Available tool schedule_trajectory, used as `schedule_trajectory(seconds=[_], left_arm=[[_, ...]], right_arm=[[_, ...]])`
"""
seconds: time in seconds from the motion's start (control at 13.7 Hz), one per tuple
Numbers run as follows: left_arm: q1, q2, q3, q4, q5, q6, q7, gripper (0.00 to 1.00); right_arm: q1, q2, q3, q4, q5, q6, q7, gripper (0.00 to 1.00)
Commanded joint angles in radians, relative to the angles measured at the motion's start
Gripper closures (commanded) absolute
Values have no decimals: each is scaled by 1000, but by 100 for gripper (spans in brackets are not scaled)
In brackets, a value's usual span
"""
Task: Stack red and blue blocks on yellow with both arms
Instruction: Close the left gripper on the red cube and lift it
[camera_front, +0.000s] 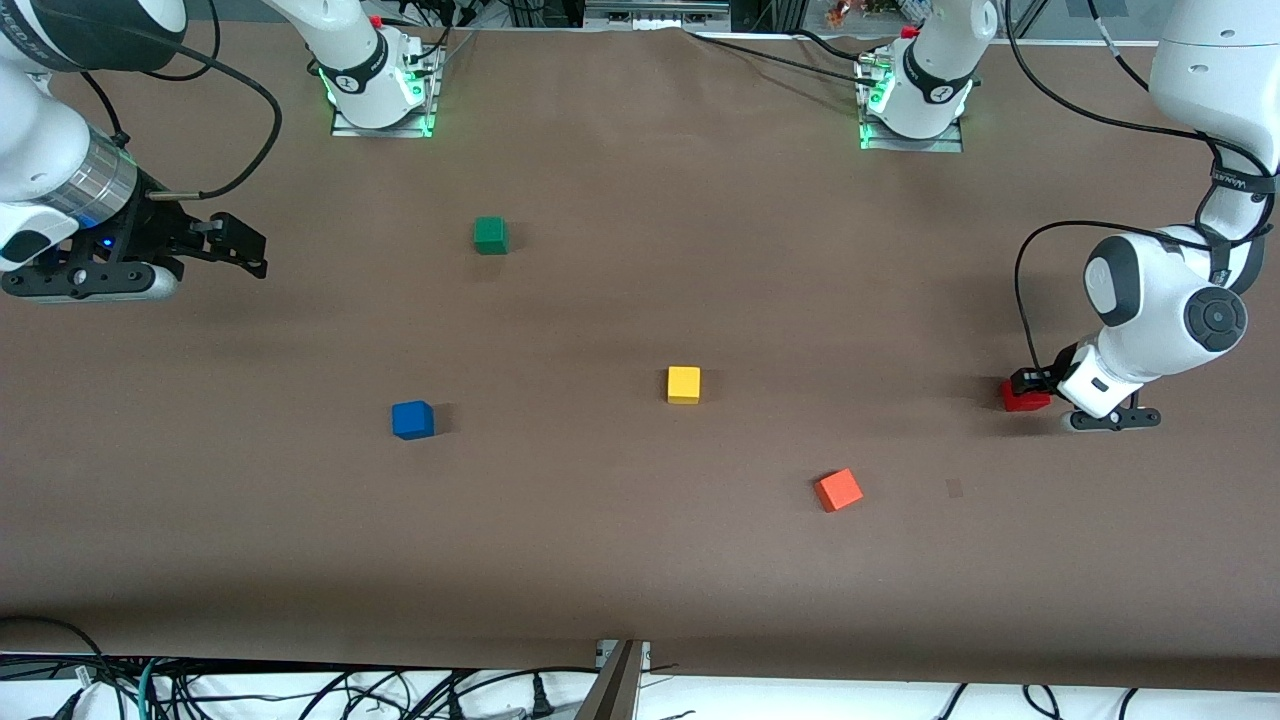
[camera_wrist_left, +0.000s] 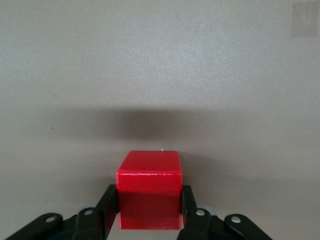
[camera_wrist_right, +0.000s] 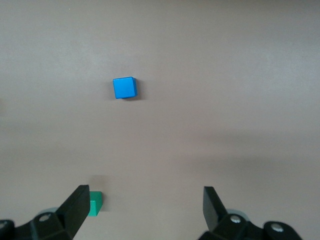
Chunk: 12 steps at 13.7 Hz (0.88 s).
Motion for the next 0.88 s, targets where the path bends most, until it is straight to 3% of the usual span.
schedule_trajectory(seconds=[0.0,0.22,0.44,0.58,0.8], left_arm=[[-1,-20,-5,8,18,3,10,100],[-1,-28,-88,80,15,-31,-13,100],[-18,-23,-192,188,13,-149,-123,100],[-87,-23,-214,252,6,-213,-195,100],[-280,1,-209,365,16,-305,-399,99]], right_arm=[[-10,-22,9,-18,-11,-2,-7,0],[-12,-22,9,-18,-11,-2,-7,0],[-12,-22,9,-18,-11,-4,-7,0],[-12,-22,7,-18,-11,-2,-7,0],[-12,-22,7,-18,-11,-2,-7,0]])
